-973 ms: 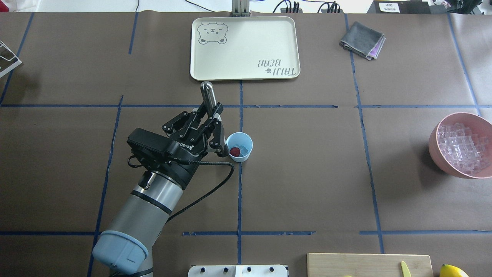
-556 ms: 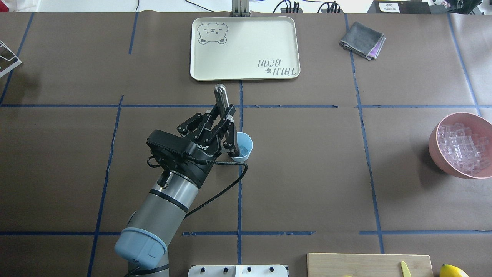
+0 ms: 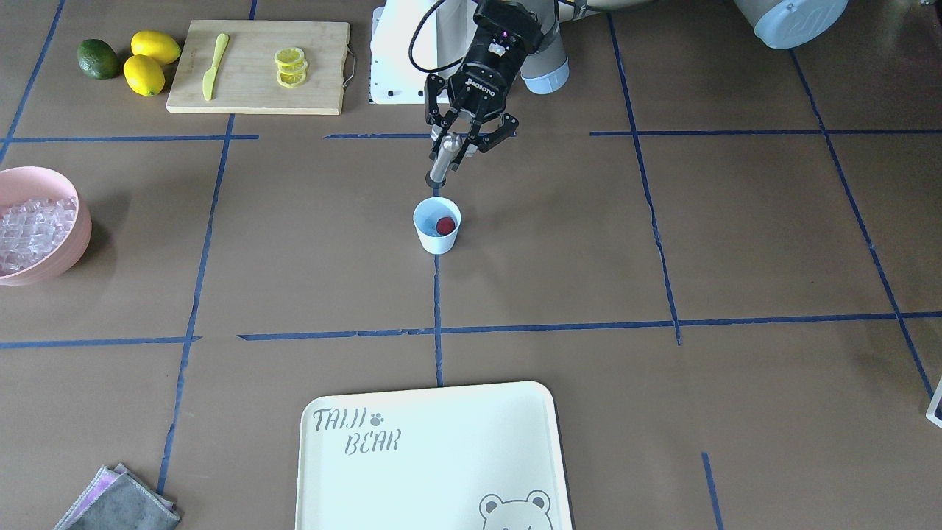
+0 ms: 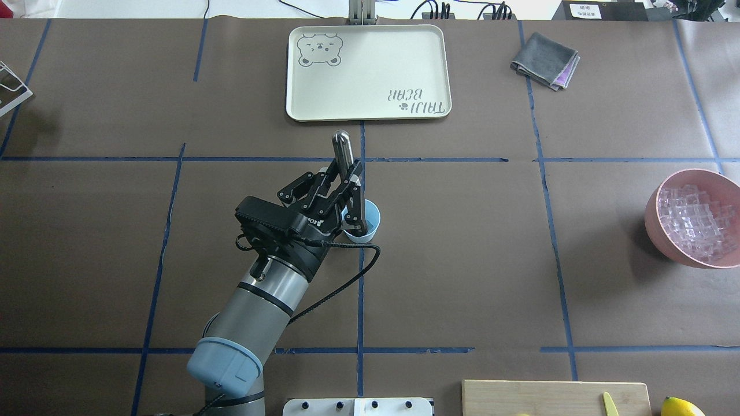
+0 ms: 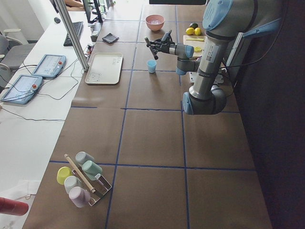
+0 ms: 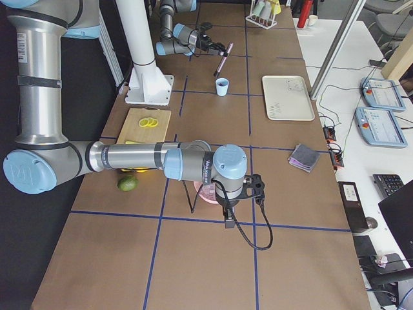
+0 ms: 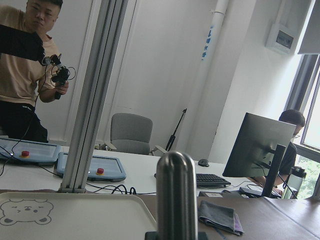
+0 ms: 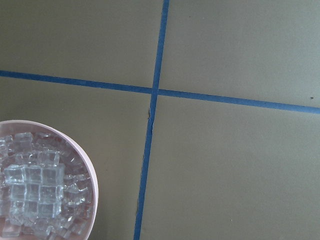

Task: Mash ice and strawberries in cup
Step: 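Lower the muddler tip into the cup with the left gripper, then press the muddler down and up inside the cup with the left gripper, then lift the muddler out of the cup with the left gripper, then carry the muddler back and lower it upright onto the table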

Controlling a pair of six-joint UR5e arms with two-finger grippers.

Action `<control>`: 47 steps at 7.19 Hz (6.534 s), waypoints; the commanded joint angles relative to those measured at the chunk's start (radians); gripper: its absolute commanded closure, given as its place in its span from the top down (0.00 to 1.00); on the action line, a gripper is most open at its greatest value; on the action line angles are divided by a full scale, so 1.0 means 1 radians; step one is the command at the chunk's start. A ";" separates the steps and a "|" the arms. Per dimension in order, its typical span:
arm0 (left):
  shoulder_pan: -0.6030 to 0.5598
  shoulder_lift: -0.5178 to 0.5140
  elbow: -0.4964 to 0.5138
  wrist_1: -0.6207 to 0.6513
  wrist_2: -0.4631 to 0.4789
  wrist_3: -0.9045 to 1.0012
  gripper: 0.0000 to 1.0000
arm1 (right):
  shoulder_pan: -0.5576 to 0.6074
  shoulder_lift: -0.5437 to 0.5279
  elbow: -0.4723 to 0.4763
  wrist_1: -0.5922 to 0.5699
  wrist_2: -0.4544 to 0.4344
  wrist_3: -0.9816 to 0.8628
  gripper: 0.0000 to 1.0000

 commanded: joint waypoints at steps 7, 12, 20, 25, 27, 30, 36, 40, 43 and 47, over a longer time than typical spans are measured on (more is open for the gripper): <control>-0.030 -0.059 0.062 0.003 0.088 0.138 0.00 | 0.000 -0.001 -0.002 0.000 -0.001 -0.002 0.99; -0.025 -0.100 0.147 -0.024 0.099 0.125 0.00 | -0.002 -0.004 -0.006 0.000 -0.002 -0.002 0.99; 0.007 -0.111 0.214 -0.057 0.119 0.104 0.00 | -0.002 -0.004 -0.009 0.000 -0.004 -0.002 0.99; 0.007 -0.111 0.254 -0.055 0.128 0.081 0.00 | -0.002 -0.004 -0.009 0.000 -0.015 -0.002 0.99; 0.007 -0.114 0.254 -0.054 0.128 0.067 0.00 | -0.002 -0.004 -0.011 0.000 -0.015 -0.002 0.99; 0.004 -0.127 0.231 -0.052 0.123 0.069 0.00 | -0.002 -0.004 -0.009 0.000 -0.015 -0.002 0.99; -0.037 0.009 -0.203 0.037 -0.008 0.158 0.00 | -0.002 0.000 -0.005 0.000 -0.015 0.001 0.99; -0.188 0.156 -0.311 0.041 -0.252 -0.007 0.00 | -0.002 0.035 -0.002 0.000 -0.013 -0.001 0.99; -0.343 0.333 -0.317 0.037 -0.502 -0.205 0.00 | -0.002 0.036 -0.002 0.000 -0.012 0.004 0.99; -0.522 0.597 -0.309 0.046 -0.856 -0.442 0.00 | -0.002 0.036 -0.003 0.000 -0.010 0.004 0.99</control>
